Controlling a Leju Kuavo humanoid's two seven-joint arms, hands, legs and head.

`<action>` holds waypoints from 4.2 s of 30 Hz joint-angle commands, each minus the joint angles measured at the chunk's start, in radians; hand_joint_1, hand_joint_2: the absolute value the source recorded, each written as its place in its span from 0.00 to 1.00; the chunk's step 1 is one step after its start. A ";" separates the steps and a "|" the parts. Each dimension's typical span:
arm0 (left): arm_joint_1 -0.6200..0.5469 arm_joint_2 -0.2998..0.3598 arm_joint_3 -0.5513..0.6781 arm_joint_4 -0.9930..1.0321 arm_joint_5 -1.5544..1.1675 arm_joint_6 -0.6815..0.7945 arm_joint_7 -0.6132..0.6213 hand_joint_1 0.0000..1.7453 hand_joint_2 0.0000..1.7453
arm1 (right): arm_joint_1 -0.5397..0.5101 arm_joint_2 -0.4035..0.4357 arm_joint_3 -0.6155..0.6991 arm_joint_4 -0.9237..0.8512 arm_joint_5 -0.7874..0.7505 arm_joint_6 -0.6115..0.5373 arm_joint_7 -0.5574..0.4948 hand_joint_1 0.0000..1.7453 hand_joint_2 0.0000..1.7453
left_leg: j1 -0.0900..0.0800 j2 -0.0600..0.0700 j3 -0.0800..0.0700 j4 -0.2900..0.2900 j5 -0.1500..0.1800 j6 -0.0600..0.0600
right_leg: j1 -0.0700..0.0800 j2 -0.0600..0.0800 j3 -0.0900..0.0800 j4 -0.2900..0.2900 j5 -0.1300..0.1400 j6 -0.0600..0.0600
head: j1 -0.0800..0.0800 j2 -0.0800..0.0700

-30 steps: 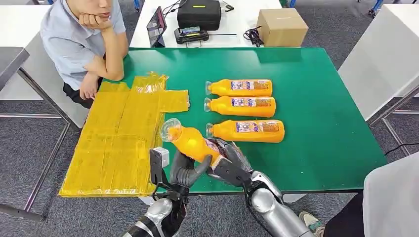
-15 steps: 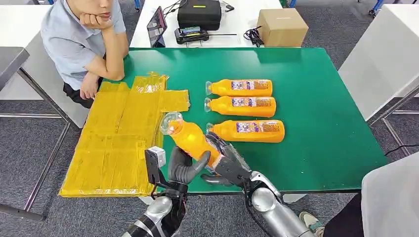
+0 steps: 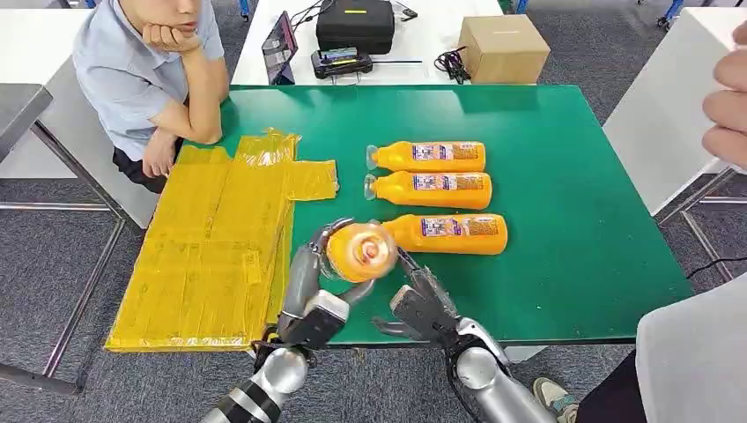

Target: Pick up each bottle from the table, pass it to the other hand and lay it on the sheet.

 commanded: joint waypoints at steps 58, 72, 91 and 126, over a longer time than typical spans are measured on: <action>-0.347 0.152 0.138 0.643 -1.062 -0.285 0.747 0.00 1.00 | -0.005 0.051 -0.094 -0.003 0.164 0.028 -0.014 0.00 1.00 | 0.001 0.001 0.010 -0.001 0.003 -0.004 | 0.001 0.000 0.007 0.001 0.001 -0.002 | 0.000 0.000; -0.267 0.127 0.093 0.485 -1.085 -0.193 0.785 0.00 1.00 | 0.043 0.055 -0.119 -0.026 0.188 0.006 -0.009 0.00 1.00 | 0.001 0.000 0.007 0.000 0.002 -0.004 | 0.001 -0.001 0.006 0.002 0.000 -0.002 | 0.000 0.000; 0.138 0.134 0.107 -0.211 -0.958 -0.085 0.620 0.00 1.00 | 0.222 -0.019 -0.152 -0.299 0.606 -0.303 0.055 0.00 1.00 | 0.001 0.001 0.002 0.001 0.000 -0.004 | 0.001 0.000 0.001 0.003 -0.002 -0.003 | 0.000 0.000; 0.324 0.027 0.153 -0.443 -0.181 0.004 0.076 0.00 1.00 | 0.013 -0.171 -0.182 0.004 0.922 -0.369 0.237 0.00 1.00 | 0.001 0.003 0.002 0.000 0.000 -0.004 | 0.000 0.002 0.001 0.001 0.000 -0.002 | -0.001 0.000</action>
